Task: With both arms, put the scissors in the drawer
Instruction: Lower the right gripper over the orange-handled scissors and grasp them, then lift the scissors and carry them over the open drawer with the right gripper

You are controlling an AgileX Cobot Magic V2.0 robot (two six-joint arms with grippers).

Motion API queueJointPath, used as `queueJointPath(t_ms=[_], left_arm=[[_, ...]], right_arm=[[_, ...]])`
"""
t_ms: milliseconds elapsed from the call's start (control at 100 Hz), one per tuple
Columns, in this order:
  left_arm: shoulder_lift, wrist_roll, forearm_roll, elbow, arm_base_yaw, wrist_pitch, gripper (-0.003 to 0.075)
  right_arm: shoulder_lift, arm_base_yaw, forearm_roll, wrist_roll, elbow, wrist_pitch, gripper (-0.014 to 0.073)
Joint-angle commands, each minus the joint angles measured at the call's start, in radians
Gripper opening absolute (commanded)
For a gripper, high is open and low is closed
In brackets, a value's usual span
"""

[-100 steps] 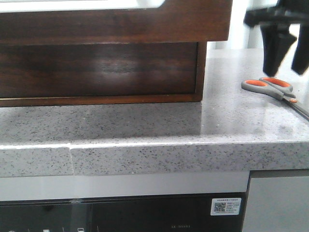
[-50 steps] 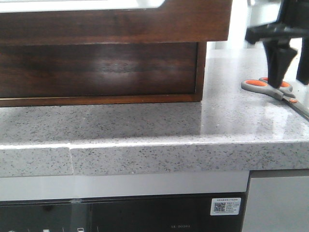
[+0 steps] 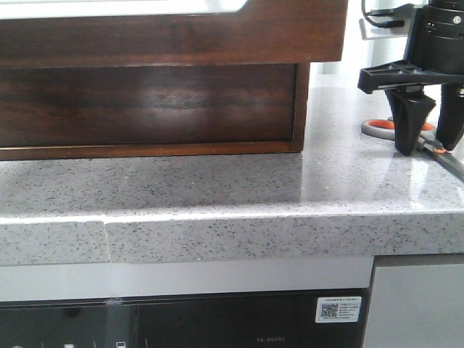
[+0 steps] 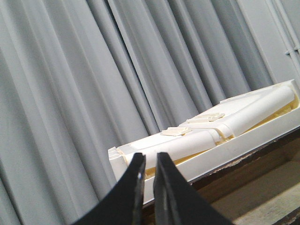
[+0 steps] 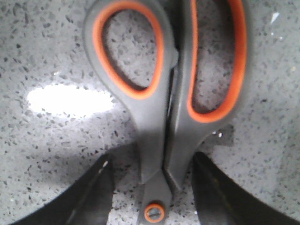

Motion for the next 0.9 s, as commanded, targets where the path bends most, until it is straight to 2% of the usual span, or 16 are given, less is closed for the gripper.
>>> queueJointPath(t_ms=[0, 130, 200, 320, 430, 890], left_arm=[[0.012, -0.01, -0.017, -0.033, -0.002, -0.055, 0.0003], [0.012, -0.01, -0.017, -0.033, -0.002, -0.055, 0.0003], [0.012, -0.01, -0.017, -0.033, -0.002, -0.055, 0.0003], [0.012, -0.01, -0.017, -0.033, -0.002, -0.055, 0.0004], [0.012, -0.01, -0.017, -0.033, -0.002, -0.055, 0.0003], [0.012, -0.01, -0.017, -0.033, -0.002, -0.055, 0.0003]], right_arm=[[-0.03, -0.009, -0.01, 0.0, -0.023, 0.017, 0.0303], [-0.03, -0.009, -0.01, 0.0, -0.023, 0.027, 0.0298], [-0.03, -0.009, -0.01, 0.0, -0.023, 0.027, 0.0253], [-0.03, -0.009, -0.01, 0.0, -0.023, 0.041, 0.0031], [-0.03, -0.009, -0.01, 0.0, -0.023, 0.041, -0.0122], [-0.035, -0.009, -0.008, 0.0, -0.026, 0.017, -0.0124]])
